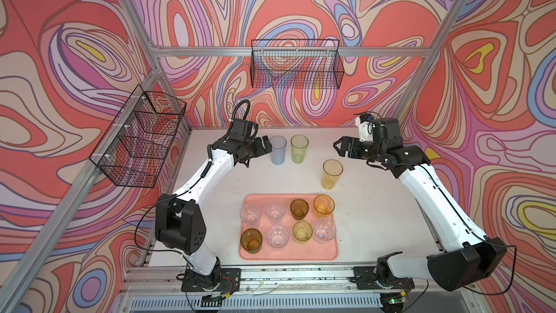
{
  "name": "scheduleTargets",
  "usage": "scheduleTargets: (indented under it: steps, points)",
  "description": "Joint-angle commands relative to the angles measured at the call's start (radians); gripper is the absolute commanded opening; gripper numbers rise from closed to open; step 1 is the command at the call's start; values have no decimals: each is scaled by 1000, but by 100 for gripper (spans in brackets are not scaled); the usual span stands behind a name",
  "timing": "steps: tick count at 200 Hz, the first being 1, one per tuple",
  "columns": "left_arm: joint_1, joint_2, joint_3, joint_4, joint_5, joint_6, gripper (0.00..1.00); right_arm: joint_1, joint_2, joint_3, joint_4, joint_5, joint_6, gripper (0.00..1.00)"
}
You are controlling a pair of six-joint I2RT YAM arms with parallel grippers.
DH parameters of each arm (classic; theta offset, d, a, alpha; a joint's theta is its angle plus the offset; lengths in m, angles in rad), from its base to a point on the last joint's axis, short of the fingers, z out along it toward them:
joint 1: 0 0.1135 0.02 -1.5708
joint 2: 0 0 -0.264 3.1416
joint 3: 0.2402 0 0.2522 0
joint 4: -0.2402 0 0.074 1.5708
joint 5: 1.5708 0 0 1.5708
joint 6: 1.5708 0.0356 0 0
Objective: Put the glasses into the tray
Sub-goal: 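Open and raise the right gripper while the left reaches toward the blue glass, then lower the left gripper and close it on the blue glass rim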
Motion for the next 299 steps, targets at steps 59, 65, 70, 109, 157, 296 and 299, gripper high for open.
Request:
scheduleTargets:
  steps: [59, 65, 70, 109, 157, 296, 299]
  points:
    - [8, 179, 186, -53, -16, 98, 66, -33, -30, -39, 36, -72, 28, 98]
    - [8, 192, 199, -58, -22, 105, 62, -34, -29, -44, 37, -71, 28, 98]
    - [8, 204, 209, -61, -24, 109, 60, -34, -31, -48, 39, -71, 28, 98]
    - [8, 272, 259, -73, -44, 122, 54, -33, -48, -83, 44, -39, 39, 98]
    - [8, 348, 334, -95, -56, 141, 52, -33, -84, -128, 45, -21, 55, 98]
    - [8, 481, 461, -99, -33, 140, 39, -33, -104, -182, 23, 64, 45, 98]
    - [9, 484, 465, -99, -32, 141, 38, -34, -105, -183, 23, 66, 44, 98]
